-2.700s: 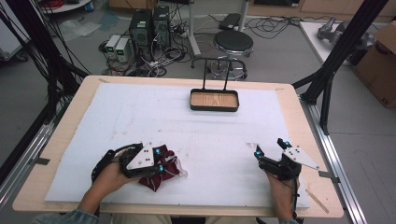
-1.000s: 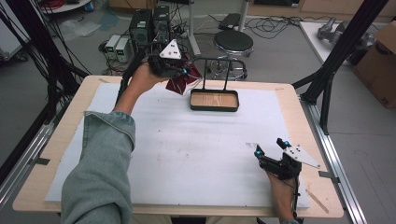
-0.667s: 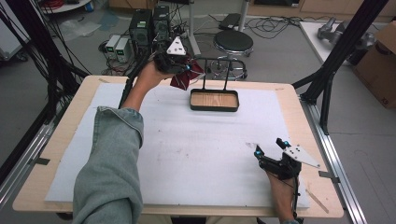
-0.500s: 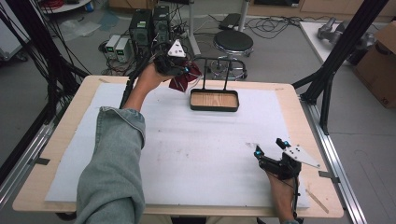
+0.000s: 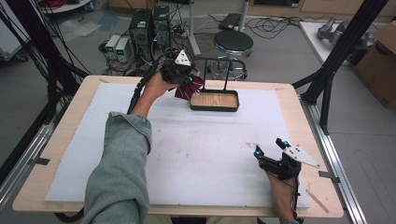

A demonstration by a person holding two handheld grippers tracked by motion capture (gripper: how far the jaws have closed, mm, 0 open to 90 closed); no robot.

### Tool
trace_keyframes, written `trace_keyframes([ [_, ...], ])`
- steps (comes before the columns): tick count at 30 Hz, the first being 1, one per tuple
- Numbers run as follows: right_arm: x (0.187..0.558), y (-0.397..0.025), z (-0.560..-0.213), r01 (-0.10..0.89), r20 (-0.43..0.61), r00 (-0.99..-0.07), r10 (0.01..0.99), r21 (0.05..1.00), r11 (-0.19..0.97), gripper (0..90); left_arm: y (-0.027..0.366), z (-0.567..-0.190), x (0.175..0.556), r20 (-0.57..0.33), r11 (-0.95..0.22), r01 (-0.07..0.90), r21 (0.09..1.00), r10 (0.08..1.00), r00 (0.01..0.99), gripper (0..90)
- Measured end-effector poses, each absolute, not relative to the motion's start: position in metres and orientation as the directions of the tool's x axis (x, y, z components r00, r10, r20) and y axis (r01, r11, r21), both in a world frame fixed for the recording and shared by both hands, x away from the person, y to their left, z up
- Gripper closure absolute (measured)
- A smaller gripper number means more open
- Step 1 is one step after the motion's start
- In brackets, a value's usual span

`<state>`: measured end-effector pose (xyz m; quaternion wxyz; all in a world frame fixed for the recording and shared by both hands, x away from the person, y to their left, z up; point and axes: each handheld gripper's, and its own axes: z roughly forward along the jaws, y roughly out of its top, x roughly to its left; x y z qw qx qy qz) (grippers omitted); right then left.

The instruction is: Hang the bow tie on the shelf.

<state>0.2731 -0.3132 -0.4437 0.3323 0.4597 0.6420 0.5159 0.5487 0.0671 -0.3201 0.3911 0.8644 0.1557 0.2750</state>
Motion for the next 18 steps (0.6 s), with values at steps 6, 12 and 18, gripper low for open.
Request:
trace_keyframes([
  [6, 0.273, -0.313, -0.444, 0.246, 0.048, -0.356, 0.933, 0.968, 0.044, 11.5, 0.077, -0.319, 0.545, 0.316, -0.612, 0.09, 0.786, 0.522, 0.792, 47.8],
  [12, 0.274, -0.313, -0.444, 0.246, 0.051, -0.356, 0.933, 0.968, 0.041, 11.5, 0.1, -0.319, 0.529, 0.282, -0.578, 0.129, 0.806, 0.566, 0.775, 42.7],
  [18, 0.274, -0.313, -0.444, 0.247, 0.053, -0.356, 0.933, 0.968, 0.039, 11.5, 0.126, -0.32, 0.495, 0.244, -0.514, 0.144, 0.845, 0.612, 0.752, 37.0],
])
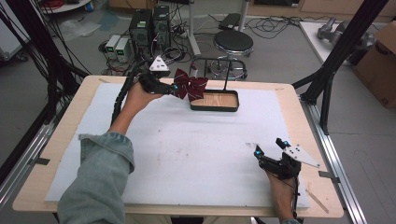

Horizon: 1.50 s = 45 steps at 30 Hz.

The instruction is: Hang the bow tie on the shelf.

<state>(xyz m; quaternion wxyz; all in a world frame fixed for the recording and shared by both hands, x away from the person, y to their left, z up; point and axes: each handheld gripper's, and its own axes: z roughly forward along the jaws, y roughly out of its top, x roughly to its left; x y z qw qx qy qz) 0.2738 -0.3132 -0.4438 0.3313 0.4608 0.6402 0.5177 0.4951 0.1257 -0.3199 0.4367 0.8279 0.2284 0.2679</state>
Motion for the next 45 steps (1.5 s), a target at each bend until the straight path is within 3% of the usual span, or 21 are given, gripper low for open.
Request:
trace_keyframes([
  [12, 0.276, -0.31, -0.443, 0.257, 0.037, -0.352, 0.935, 0.965, 0.058, 11.5, 0.18, -0.331, 0.406, 0.171, -0.343, 0.147, 0.928, 0.741, 0.65, 25.5],
  [25, 0.277, -0.311, -0.444, 0.268, 0.05, -0.347, 0.936, 0.962, 0.048, 11.5, 0.246, -0.37, 0.315, 0.077, -0.155, 0.119, 0.981, 0.866, 0.494, 22.8],
  [35, 0.277, -0.312, -0.444, 0.273, 0.051, -0.342, 0.938, 0.961, 0.047, 11.5, 0.272, -0.394, 0.28, 0.073, -0.135, 0.124, 0.983, 0.909, 0.411, 22.1],
  [45, 0.277, -0.311, -0.444, 0.271, 0.045, -0.344, 0.938, 0.961, 0.053, 11.5, 0.274, -0.414, 0.256, 0.073, -0.146, 0.151, 0.978, 0.911, 0.405, 20.4],
])
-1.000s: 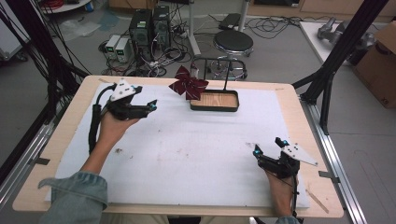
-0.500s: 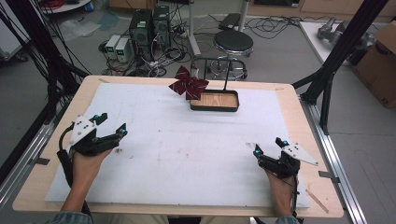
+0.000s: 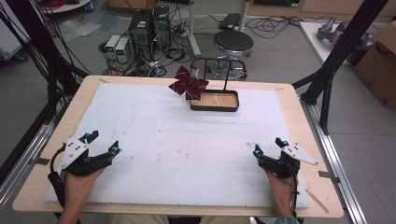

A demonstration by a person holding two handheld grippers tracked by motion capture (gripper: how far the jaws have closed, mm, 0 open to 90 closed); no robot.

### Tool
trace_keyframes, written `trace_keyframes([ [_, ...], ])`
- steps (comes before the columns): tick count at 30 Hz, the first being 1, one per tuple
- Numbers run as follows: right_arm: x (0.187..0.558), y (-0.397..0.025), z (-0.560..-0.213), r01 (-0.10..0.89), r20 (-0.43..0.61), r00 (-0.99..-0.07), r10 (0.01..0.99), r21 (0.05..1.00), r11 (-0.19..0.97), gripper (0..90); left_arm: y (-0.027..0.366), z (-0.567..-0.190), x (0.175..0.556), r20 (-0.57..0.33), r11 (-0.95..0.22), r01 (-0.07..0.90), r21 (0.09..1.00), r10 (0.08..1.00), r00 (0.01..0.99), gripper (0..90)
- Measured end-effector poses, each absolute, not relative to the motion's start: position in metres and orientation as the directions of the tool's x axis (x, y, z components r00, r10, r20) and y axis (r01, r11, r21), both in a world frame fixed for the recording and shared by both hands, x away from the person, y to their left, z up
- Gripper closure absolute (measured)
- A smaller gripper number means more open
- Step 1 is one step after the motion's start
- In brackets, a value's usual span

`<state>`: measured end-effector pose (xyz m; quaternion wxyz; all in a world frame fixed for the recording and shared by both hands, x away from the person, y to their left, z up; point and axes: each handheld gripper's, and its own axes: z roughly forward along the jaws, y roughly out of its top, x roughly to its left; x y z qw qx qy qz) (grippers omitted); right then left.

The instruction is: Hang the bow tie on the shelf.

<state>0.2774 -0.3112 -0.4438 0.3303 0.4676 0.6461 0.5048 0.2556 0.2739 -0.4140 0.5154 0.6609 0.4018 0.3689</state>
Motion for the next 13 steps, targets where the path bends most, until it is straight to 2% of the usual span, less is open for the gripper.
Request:
trace_keyframes([
  [13, 0.2772, -0.3092, -0.4439, 0.271, 0.038, -0.354, 0.934, 0.961, 0.064, 11.5, 0.2722, -0.421, 0.2553, 0.066, -0.143, 0.159, 0.977, 0.908, 0.413, 20.4],
])
